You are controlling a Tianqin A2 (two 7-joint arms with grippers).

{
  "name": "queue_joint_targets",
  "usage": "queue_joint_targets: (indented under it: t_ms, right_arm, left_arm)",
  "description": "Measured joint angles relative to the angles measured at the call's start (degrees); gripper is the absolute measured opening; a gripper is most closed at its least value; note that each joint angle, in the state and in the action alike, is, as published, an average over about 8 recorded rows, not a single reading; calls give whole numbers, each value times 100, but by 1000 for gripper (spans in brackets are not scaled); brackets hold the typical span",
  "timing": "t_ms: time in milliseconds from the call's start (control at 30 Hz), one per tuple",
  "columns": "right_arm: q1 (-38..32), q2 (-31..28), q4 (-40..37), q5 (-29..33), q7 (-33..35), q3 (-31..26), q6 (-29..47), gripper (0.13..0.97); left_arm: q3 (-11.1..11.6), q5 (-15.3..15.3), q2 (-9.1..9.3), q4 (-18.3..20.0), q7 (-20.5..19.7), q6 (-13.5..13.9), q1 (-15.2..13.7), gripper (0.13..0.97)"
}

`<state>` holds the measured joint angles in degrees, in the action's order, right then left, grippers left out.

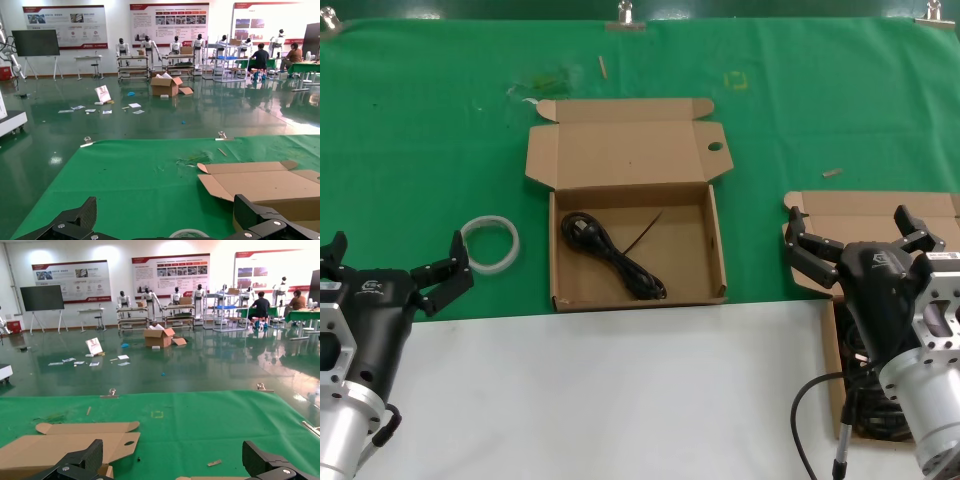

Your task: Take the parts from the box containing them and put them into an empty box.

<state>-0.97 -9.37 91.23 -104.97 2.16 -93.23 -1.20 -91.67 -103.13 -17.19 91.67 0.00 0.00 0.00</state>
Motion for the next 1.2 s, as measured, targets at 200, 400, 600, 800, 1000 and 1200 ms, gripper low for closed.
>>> queue_joint_targets:
  t_ms: [200,400,600,800,1000,1200]
  right_arm:
    - [0,0,0,0,0,0,0,966]
    - [0,0,0,0,0,0,0,966]
    - [0,0,0,0,0,0,0,966]
    - [0,0,0,0,0,0,0,966]
    - [0,0,0,0,0,0,0,966]
    - [0,0,0,0,0,0,0,966]
  left_arm:
    - [0,0,0,0,0,0,0,966]
    - [0,0,0,0,0,0,0,966]
    - [0,0,0,0,0,0,0,966]
    - [0,0,0,0,0,0,0,966]
    - [0,0,0,0,0,0,0,966]
    - [0,0,0,0,0,0,0,966]
